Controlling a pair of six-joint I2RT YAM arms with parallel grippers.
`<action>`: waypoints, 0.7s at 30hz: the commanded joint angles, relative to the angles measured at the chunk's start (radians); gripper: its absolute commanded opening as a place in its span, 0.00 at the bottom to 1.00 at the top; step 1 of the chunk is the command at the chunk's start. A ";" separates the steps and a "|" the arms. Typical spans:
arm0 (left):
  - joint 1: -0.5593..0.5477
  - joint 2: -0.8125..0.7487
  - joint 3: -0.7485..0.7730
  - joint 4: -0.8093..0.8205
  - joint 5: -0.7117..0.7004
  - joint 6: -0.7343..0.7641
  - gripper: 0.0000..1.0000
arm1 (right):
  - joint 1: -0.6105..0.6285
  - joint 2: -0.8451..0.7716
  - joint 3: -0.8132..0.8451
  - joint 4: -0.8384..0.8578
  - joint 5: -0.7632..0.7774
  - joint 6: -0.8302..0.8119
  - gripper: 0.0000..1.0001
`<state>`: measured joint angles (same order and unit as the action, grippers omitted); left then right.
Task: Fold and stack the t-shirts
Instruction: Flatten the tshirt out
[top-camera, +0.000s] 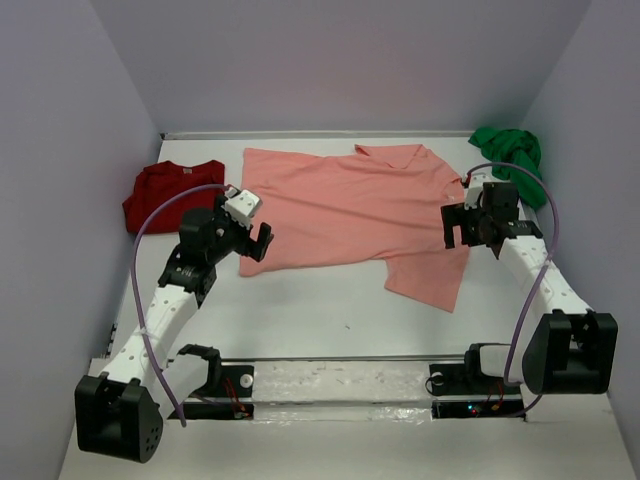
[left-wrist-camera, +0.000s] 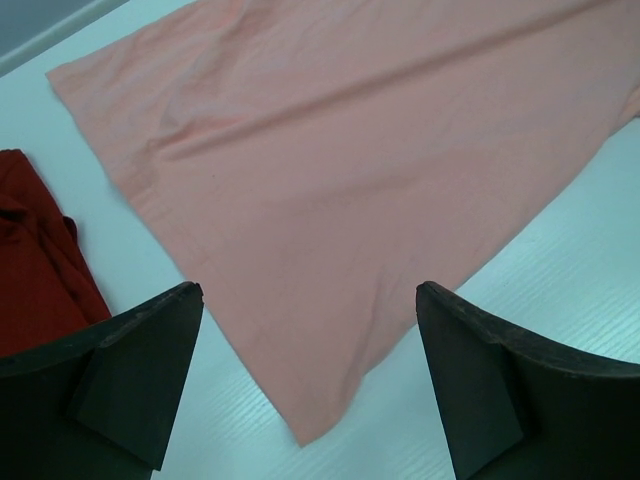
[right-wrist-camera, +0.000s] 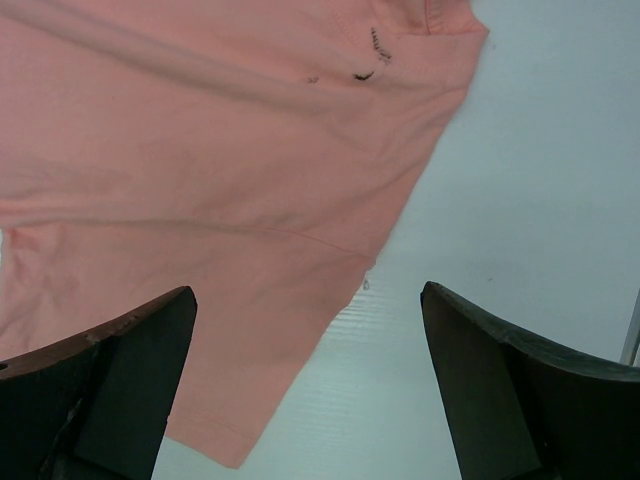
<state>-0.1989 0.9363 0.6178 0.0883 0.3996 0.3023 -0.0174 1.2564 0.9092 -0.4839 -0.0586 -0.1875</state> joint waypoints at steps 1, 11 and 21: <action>0.009 0.007 -0.006 -0.010 0.002 0.058 0.99 | 0.004 -0.034 -0.016 0.099 0.040 -0.024 1.00; 0.023 0.004 -0.029 0.001 -0.039 0.047 0.99 | -0.006 0.037 0.002 0.093 0.195 -0.003 1.00; 0.036 0.070 0.057 -0.168 0.015 0.113 0.96 | -0.084 0.021 0.010 0.008 0.069 0.002 0.89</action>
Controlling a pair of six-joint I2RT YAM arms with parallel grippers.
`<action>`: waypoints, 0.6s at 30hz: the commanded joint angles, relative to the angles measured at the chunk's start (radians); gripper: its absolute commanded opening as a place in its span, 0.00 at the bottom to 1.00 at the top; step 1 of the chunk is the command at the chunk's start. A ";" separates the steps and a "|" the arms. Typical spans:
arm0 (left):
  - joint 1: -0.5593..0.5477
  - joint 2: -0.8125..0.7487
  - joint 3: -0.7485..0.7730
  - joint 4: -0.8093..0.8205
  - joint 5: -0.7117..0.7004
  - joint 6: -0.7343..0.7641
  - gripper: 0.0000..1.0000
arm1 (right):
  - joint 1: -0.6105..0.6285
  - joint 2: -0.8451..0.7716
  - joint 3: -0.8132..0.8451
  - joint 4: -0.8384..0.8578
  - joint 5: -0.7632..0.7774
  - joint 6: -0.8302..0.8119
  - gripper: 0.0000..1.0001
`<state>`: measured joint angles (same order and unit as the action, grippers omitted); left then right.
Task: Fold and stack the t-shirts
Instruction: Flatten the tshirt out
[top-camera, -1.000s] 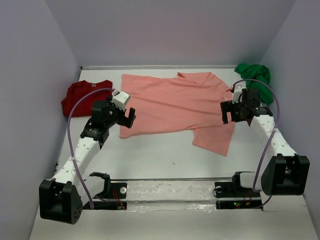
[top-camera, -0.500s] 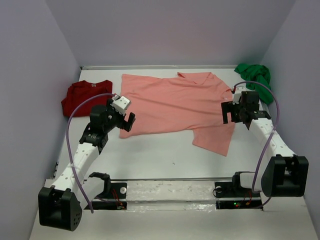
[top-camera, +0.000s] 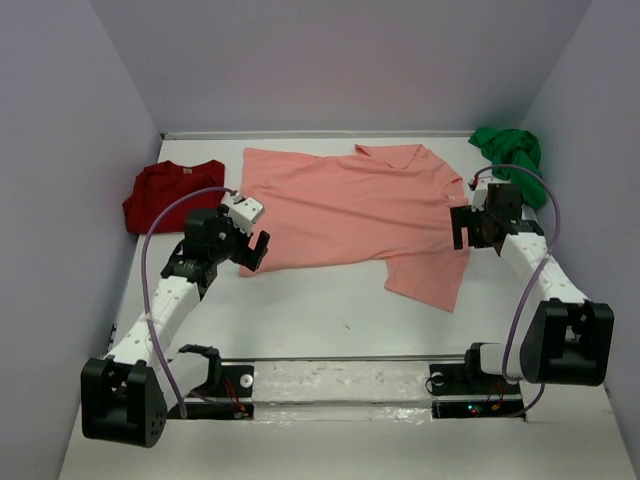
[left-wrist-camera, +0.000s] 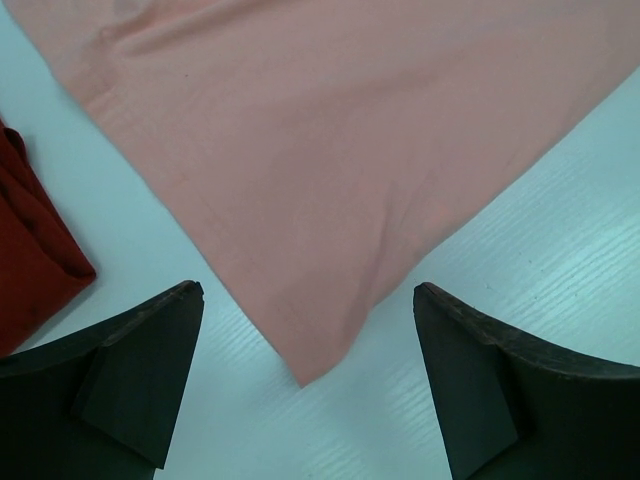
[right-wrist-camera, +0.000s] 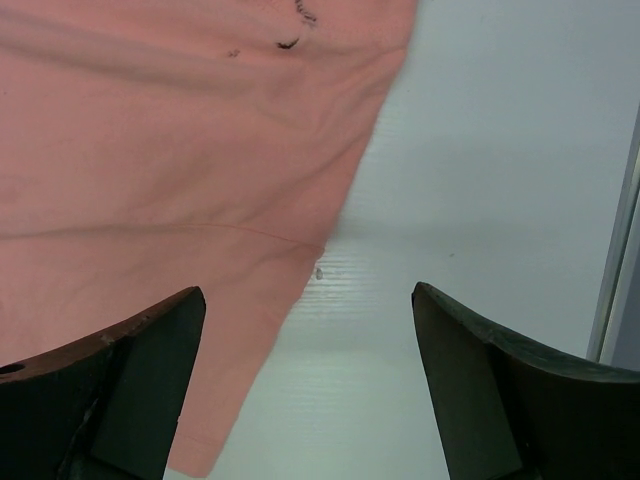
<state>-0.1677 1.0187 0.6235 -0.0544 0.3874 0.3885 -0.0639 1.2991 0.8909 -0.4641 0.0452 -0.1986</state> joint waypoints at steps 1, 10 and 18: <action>0.007 0.000 0.050 -0.024 0.027 0.027 0.95 | -0.037 0.003 0.032 -0.015 -0.016 0.018 0.88; 0.040 0.066 0.041 0.001 -0.070 0.016 0.95 | -0.047 0.170 0.102 -0.128 -0.082 0.050 0.72; 0.065 0.066 0.022 0.018 -0.076 0.016 0.95 | -0.047 0.315 0.172 -0.203 -0.140 0.044 0.66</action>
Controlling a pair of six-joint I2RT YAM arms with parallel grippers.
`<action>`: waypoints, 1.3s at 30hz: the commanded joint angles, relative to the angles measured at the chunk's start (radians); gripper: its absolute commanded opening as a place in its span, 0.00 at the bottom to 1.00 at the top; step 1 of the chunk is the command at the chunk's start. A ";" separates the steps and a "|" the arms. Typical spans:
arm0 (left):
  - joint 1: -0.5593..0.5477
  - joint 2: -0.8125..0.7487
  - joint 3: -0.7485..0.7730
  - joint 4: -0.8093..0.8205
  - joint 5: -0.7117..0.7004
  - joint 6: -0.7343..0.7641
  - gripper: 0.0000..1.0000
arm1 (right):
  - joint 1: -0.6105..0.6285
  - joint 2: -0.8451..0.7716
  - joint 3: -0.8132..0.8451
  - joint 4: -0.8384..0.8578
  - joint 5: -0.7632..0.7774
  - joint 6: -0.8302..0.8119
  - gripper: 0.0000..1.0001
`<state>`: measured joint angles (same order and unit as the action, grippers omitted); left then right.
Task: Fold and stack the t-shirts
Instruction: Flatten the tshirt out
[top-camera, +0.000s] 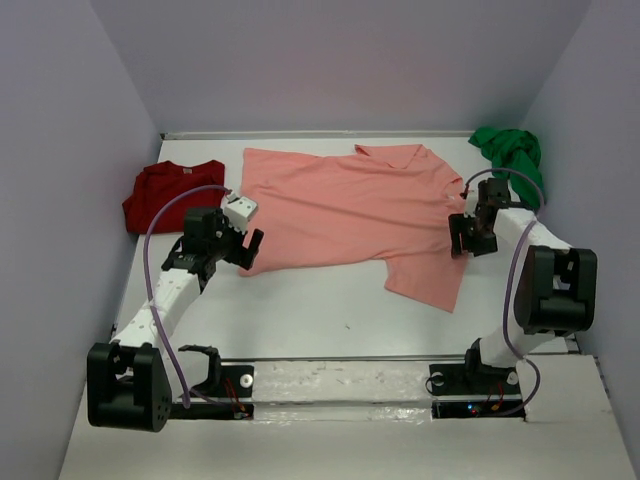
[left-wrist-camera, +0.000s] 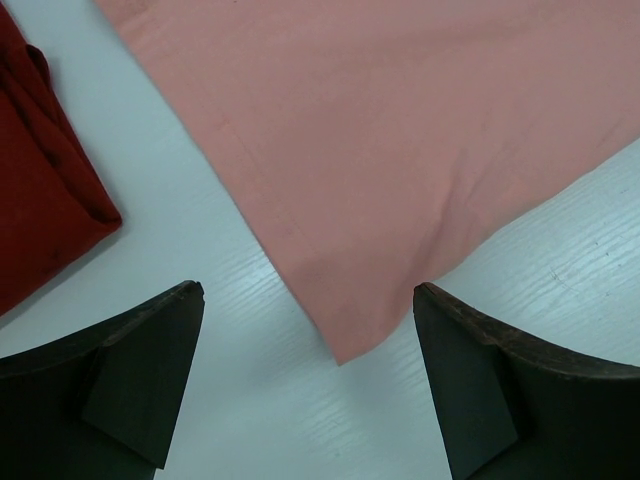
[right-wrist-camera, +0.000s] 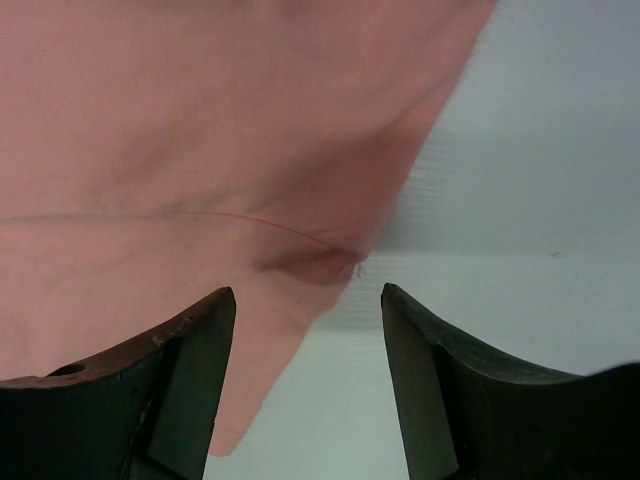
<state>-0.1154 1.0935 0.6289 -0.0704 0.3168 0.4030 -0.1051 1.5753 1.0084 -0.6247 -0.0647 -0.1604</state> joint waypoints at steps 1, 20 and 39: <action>0.013 -0.009 0.017 0.034 -0.004 0.003 0.96 | -0.005 0.045 0.059 -0.046 -0.030 0.004 0.65; 0.036 -0.026 0.009 0.037 0.007 0.010 0.96 | -0.005 0.161 0.102 -0.061 0.028 0.009 0.57; 0.036 -0.012 0.110 -0.191 0.062 0.261 0.89 | -0.005 0.176 0.102 -0.081 0.023 -0.008 0.00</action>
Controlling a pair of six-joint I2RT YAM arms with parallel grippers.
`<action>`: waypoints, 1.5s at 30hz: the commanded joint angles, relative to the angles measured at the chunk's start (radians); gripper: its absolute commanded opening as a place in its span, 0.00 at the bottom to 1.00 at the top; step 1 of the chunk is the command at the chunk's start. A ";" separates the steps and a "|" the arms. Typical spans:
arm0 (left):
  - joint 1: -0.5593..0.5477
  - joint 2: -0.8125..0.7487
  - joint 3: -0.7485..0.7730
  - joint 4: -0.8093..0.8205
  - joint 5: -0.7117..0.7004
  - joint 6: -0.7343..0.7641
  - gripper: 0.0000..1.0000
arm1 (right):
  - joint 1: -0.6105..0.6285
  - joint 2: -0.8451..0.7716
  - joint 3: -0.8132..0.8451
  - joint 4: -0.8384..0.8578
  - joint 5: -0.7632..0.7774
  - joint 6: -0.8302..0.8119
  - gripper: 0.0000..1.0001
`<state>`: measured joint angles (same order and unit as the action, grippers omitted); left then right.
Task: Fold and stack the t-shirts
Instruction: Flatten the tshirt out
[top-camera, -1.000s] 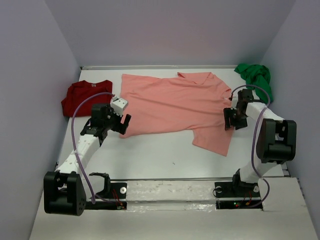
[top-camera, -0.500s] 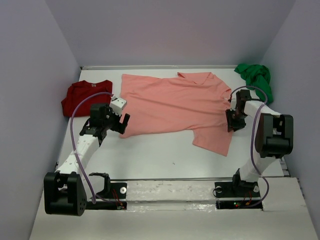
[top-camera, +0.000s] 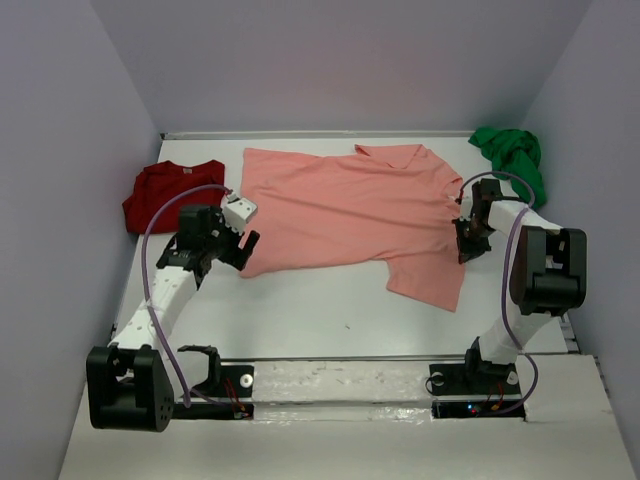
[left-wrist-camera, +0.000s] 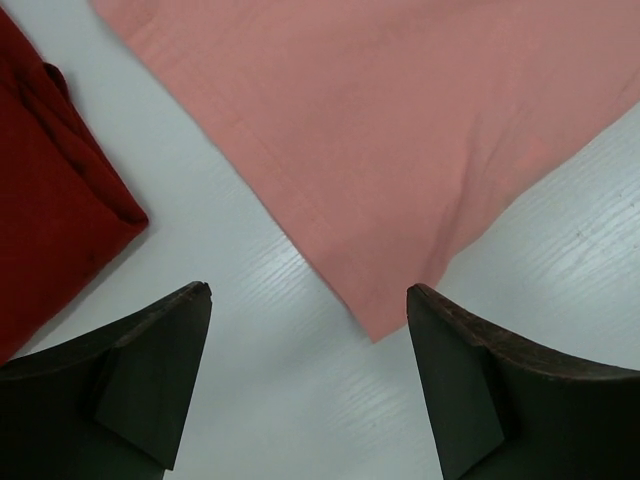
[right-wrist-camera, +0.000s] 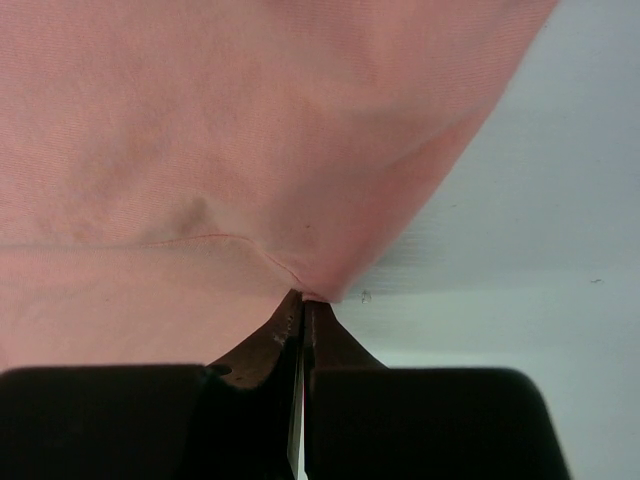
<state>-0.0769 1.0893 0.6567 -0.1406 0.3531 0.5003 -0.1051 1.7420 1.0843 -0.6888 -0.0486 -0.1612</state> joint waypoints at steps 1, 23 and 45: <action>-0.003 -0.006 0.098 -0.158 0.021 0.211 0.89 | -0.005 0.011 0.025 -0.017 0.007 -0.009 0.00; -0.027 -0.042 -0.085 -0.284 -0.102 0.742 0.93 | -0.005 0.045 0.029 -0.023 0.024 -0.015 0.00; -0.147 0.118 -0.071 -0.073 -0.135 0.621 0.89 | -0.005 0.056 0.028 -0.028 0.029 -0.023 0.00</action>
<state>-0.2180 1.2163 0.5781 -0.2947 0.2298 1.1576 -0.1051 1.7691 1.1103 -0.7036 -0.0334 -0.1696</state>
